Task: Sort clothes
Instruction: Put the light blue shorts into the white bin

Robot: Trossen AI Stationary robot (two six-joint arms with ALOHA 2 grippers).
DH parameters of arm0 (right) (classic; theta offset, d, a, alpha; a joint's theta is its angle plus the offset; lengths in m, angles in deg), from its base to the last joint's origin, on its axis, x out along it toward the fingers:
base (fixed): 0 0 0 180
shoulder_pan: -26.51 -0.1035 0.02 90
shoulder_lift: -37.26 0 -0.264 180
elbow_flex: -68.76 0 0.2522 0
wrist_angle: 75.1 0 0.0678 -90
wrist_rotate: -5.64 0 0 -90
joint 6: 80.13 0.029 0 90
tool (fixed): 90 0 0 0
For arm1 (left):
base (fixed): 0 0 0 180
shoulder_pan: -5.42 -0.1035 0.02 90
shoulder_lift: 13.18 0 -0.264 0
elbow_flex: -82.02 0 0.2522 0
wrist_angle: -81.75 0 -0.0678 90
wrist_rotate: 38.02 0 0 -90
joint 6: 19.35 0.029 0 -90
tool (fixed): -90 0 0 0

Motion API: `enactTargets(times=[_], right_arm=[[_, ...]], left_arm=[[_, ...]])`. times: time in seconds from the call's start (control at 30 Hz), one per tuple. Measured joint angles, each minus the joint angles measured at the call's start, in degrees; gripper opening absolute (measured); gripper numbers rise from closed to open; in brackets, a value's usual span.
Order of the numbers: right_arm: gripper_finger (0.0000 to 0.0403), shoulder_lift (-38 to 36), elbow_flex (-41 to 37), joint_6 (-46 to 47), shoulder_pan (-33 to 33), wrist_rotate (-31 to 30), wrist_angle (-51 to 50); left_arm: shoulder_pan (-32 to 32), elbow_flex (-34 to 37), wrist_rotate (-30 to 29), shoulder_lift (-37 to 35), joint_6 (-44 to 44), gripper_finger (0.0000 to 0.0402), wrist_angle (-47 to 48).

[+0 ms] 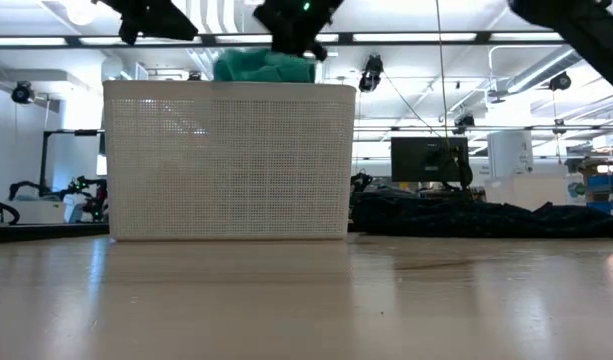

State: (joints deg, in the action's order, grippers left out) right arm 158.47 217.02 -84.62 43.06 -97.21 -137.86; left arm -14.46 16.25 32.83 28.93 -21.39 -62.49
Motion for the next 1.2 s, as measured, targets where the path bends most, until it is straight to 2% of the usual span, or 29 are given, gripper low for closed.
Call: enactTargets(times=[0.13,0.23,0.5,0.6,0.67,0.73,0.8,1.0,1.03,1.2], right_arm=[[0.0021,2.70,0.00,1.88,-0.04,0.06,-0.16],[0.0051,3.54,0.00,1.94,-0.04,1.38,-0.50],[0.0168,1.63,0.00,1.94,-0.07,2.86,-0.57],[0.0207,-0.65,0.00,-0.11,-0.13,2.82,-0.48],[0.0217,-2.39,0.00,-0.96,-0.14,2.72,-0.81],[0.0209,-4.57,-0.02,-1.60,-0.15,2.36,-1.43],[0.0181,-7.18,-0.02,-2.51,-0.17,1.74,-2.17],[0.0022,-15.50,-0.02,-5.68,-0.07,-0.83,-4.49],[0.0013,-16.76,-0.02,-5.90,-0.04,-0.85,-5.13],[0.0017,-21.57,-0.02,-5.55,-0.02,-2.17,-8.71]], left_arm=[[0.00,0.00,0.02,0.55,0.02,0.0071,0.73],[0.00,0.00,0.06,1.11,0.02,0.0055,0.97],[0.00,0.02,0.32,4.72,0.00,0.0010,-0.48],[-0.03,0.07,3.19,7.70,0.01,0.0002,-4.25],[-0.07,0.07,5.99,10.08,0.05,0.0002,-8.05],[-0.09,0.07,8.45,12.89,0.51,0.0001,-11.77],[-0.10,0.07,10.04,15.65,1.04,0.0000,-13.90],[-0.68,0.07,11.66,22.93,0.92,0.0000,-16.07],[-0.90,0.07,11.68,24.08,0.92,0.0000,-15.98],[-3.48,0.07,11.78,28.67,0.48,0.0000,-15.88]])
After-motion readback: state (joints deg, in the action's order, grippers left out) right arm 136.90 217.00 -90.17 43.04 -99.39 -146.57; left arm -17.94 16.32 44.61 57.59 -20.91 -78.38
